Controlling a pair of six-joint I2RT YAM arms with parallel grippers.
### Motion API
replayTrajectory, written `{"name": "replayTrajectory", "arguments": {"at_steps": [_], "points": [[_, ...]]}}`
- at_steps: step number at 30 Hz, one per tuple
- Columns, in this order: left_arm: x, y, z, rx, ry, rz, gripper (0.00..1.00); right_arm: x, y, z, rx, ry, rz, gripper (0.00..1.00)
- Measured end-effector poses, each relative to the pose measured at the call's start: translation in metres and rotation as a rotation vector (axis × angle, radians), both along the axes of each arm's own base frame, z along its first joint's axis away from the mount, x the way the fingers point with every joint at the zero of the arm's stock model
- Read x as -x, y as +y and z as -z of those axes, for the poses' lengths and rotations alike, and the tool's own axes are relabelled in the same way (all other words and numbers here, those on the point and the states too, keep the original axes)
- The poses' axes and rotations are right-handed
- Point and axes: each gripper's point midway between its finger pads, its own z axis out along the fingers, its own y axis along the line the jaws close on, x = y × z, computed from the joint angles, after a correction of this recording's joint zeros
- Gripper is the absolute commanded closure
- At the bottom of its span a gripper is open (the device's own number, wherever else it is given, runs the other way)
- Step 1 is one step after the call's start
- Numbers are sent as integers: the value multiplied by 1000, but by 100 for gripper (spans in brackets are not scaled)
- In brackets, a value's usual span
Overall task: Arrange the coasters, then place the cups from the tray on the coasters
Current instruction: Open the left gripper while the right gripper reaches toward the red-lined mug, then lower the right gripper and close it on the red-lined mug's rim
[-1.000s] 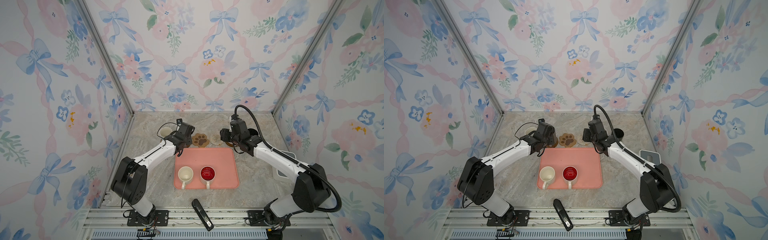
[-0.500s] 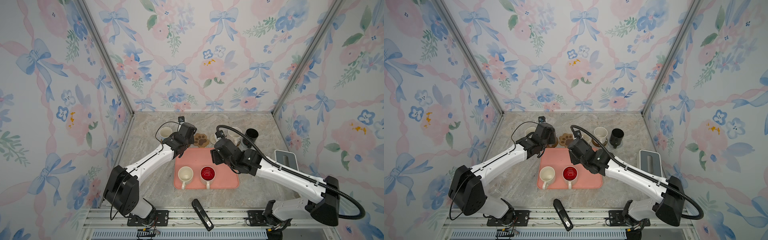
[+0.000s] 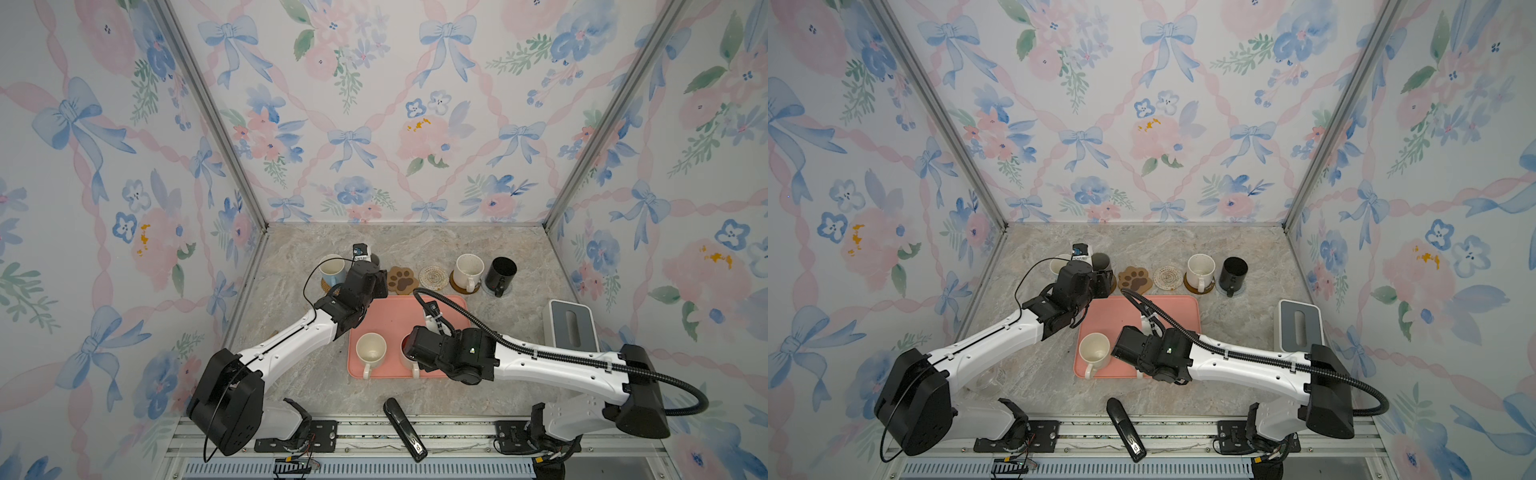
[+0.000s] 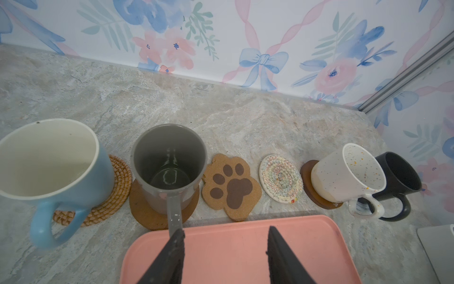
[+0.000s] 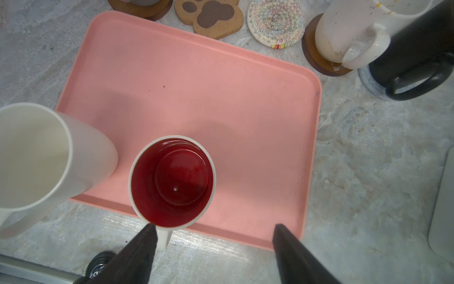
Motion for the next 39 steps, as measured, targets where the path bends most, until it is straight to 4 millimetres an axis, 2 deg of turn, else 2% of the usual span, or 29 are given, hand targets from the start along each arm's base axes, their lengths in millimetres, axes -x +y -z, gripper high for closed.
{"name": "replayTrajectory", "arguments": {"at_steps": [8,17,24,31,39], "points": [[-3,3,-3,40,-27,11,48,18,3,27,-38,91,21,20],[-5,8,0,51,-24,11,48,32,19,37,-97,171,-15,22],[-6,6,-2,66,-30,24,48,44,34,65,-88,266,-43,25],[-8,10,1,67,-26,18,48,48,40,76,-89,311,-46,29],[-8,16,6,62,-17,5,48,39,35,82,-89,334,-12,37]]}}
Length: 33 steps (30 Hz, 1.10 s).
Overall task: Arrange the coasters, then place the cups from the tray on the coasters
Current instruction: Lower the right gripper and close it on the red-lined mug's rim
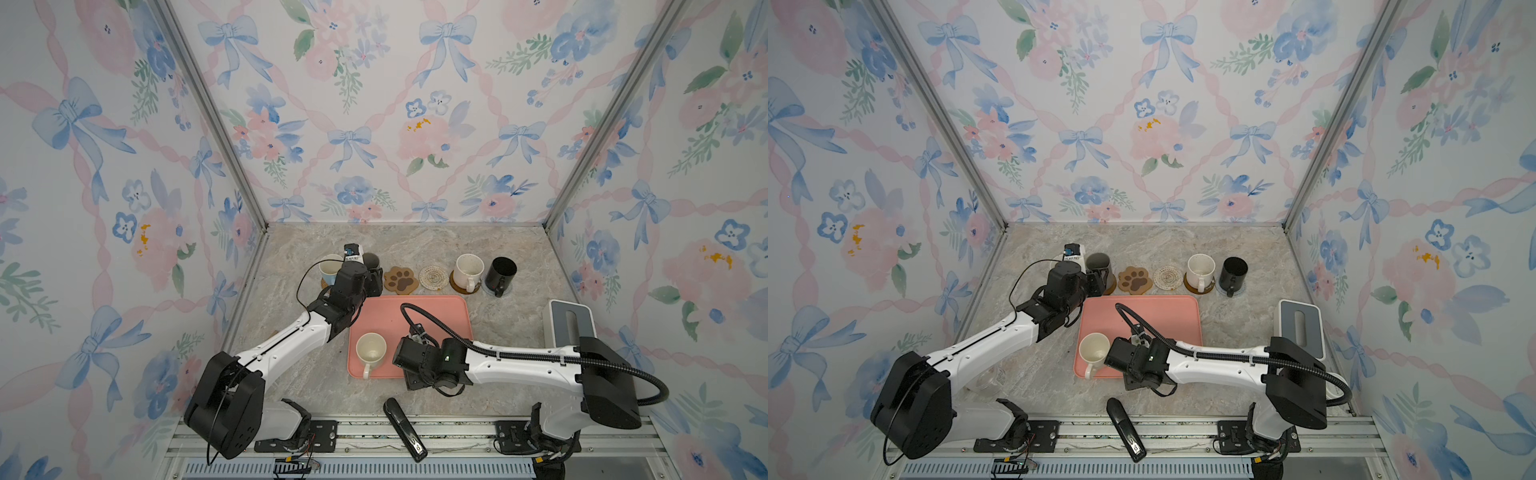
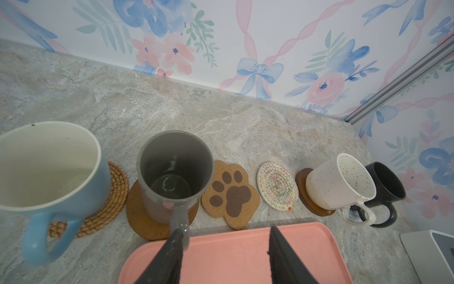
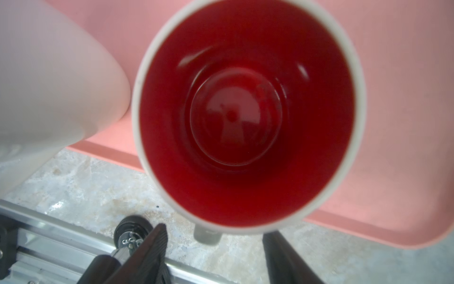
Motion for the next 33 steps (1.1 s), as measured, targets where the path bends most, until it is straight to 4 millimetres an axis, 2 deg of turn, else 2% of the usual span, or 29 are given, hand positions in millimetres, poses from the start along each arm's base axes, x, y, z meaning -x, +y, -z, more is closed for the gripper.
{"name": "replayTrajectory", "arguments": {"at_steps": [9,26,33], "points": [[-1,3,2,-2,3,-8,48,-5,-2,14,24,30,20,41],[-2,12,8,-5,16,-28,48,-23,-17,15,57,31,40,56],[-1,12,10,-7,19,-29,48,-24,-17,17,68,30,26,61]]}}
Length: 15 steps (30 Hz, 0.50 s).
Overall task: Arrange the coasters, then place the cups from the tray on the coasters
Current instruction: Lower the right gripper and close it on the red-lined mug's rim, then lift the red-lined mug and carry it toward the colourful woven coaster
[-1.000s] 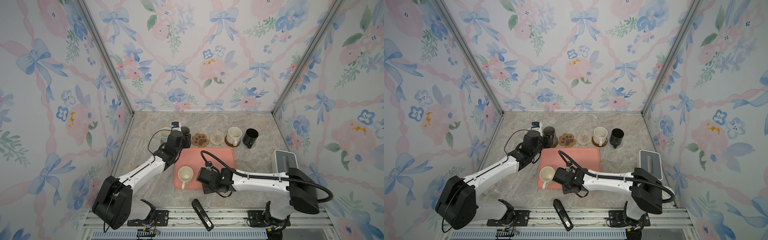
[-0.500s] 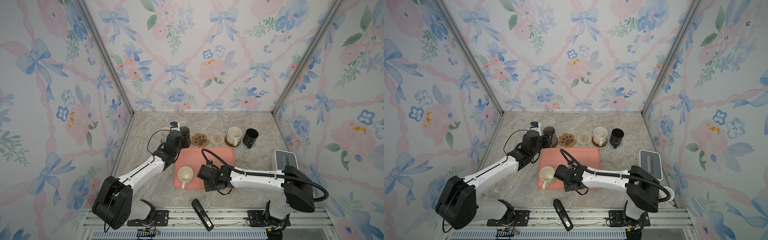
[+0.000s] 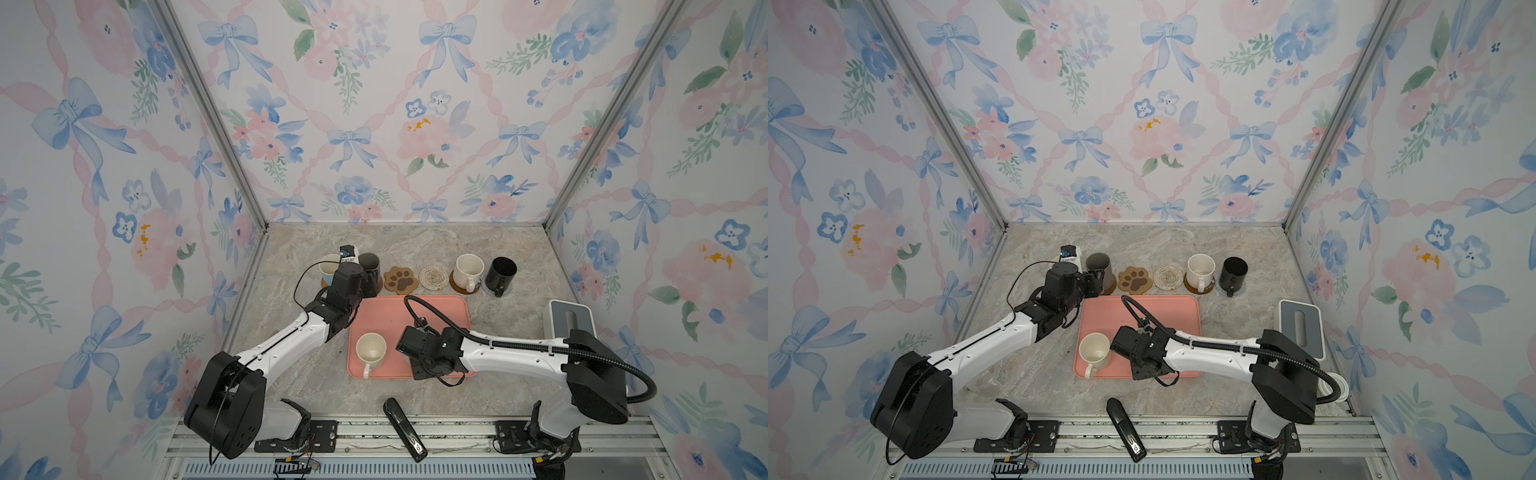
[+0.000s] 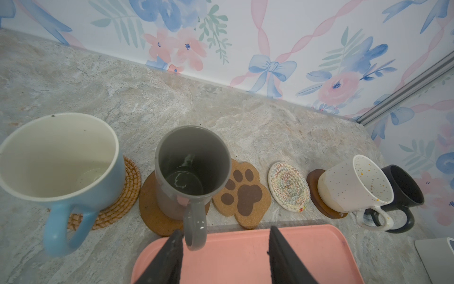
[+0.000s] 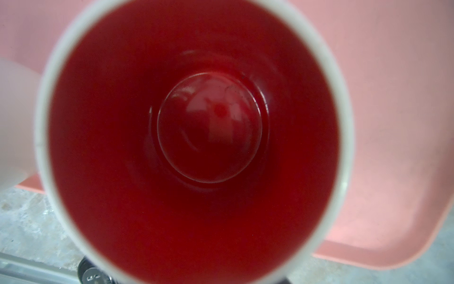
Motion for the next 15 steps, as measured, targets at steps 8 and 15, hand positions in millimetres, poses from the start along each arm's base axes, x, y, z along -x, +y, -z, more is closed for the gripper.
{"name": "replayTrajectory", "arguments": {"at_steps": [8,15], "points": [[0,1,0,1,-1,-2,48,0,-1,13,44,14,-25,66],[-1,1,-1,3,-5,-2,48,-1,-2,12,46,12,-32,71]]}}
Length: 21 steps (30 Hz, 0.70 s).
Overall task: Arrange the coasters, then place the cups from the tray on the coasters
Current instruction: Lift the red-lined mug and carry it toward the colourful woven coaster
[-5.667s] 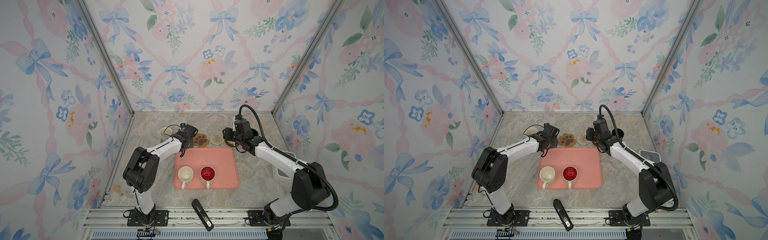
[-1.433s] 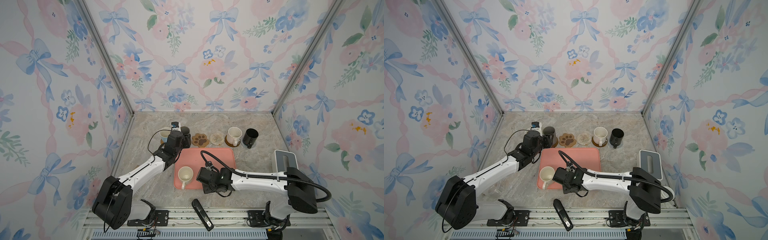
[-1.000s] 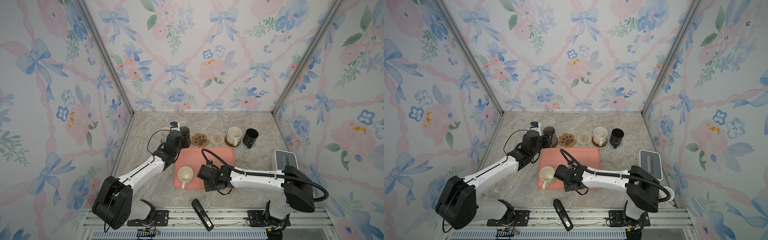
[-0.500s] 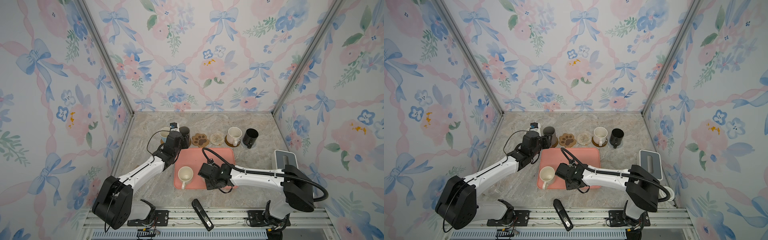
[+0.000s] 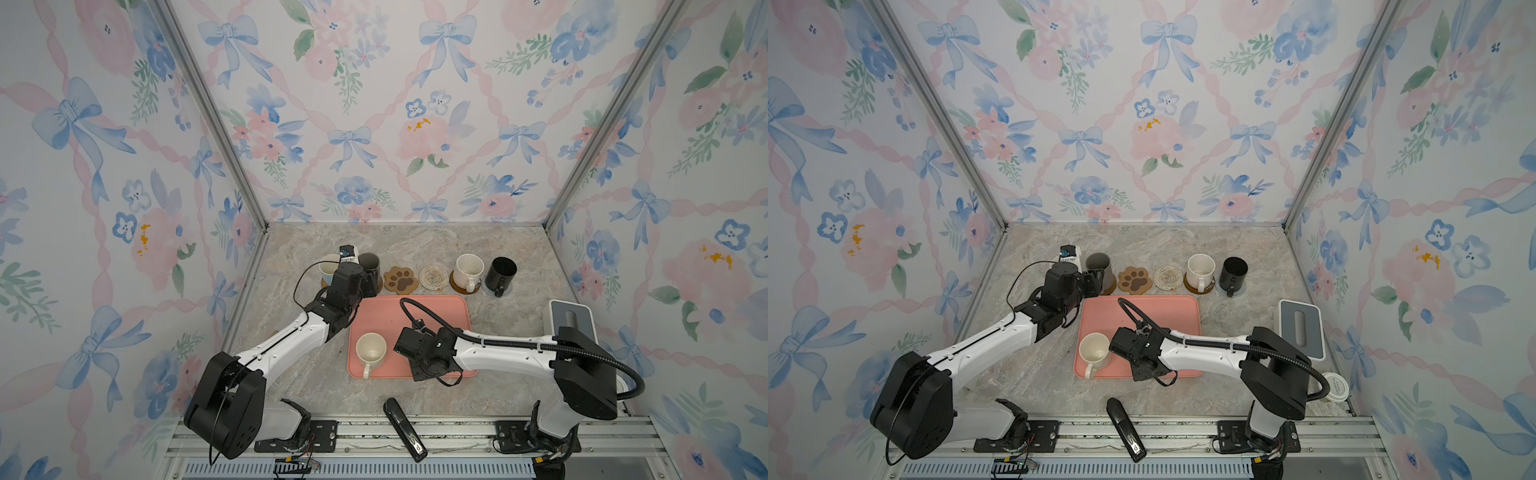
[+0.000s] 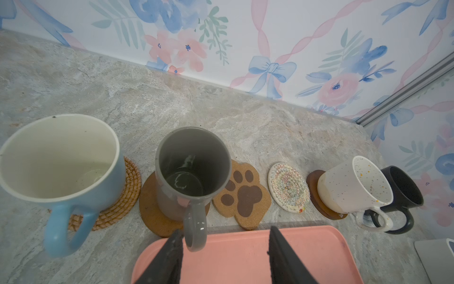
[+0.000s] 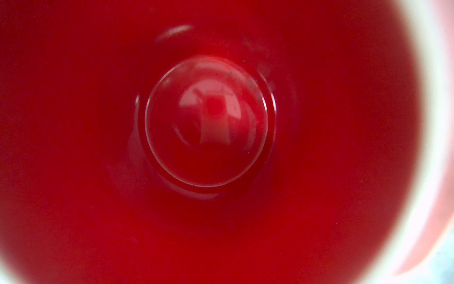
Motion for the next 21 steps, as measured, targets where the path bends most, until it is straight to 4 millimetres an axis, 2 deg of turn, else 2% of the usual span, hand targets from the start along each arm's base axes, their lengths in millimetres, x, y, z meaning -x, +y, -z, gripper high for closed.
{"name": "replayTrajectory", "arguments": {"at_steps": [1,8,16,21], "points": [[0,0,0,1,-1,0,48,0,0,0,-1,-1,-1,73],[0,-1,-1,2,-1,3,48,-4,2,-2,7,-10,-16,100],[1,0,2,2,3,5,48,-8,-10,-8,79,-29,-42,100],[2,3,2,3,1,0,48,-18,-18,-18,116,-63,-59,100]]}}
